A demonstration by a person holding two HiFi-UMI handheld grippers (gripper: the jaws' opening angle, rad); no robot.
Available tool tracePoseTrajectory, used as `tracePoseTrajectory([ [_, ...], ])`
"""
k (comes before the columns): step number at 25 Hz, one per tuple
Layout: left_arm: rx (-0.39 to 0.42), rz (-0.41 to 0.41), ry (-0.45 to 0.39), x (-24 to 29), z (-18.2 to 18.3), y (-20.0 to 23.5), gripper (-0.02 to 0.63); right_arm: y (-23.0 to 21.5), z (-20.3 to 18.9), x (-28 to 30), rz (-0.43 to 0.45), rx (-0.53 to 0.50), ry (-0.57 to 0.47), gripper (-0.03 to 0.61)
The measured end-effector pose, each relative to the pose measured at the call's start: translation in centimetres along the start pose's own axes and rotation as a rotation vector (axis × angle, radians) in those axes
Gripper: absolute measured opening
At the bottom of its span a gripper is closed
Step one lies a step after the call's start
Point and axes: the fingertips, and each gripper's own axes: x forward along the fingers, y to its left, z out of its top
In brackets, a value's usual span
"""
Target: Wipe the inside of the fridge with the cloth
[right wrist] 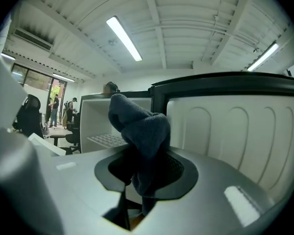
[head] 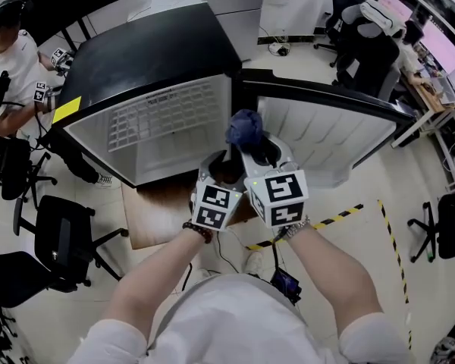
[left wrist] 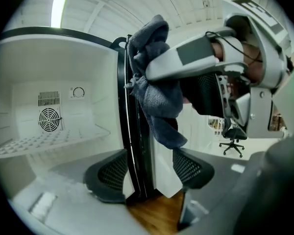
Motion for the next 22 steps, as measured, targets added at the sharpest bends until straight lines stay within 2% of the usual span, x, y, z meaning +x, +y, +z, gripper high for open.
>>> tracePoseTrajectory([
  [5,0.004,0.008,0.003,-0.8,-0.3,0.9,0.29,0.5,-2.0,1.6,-0.017,0.016,0.049,0.106],
  [11,0.008,0.007,0.009,-1.1,-0.6,1.3,0.29,-1.1,-2.8,0.7,-0.07,0.031,0.038,0.106],
  [22,0.016,-0.02,-0.007,0.1,0.2,-0.2,0.29,-7.0,-4.1,-3.1,-0.201,0.072,0.031,0.106],
])
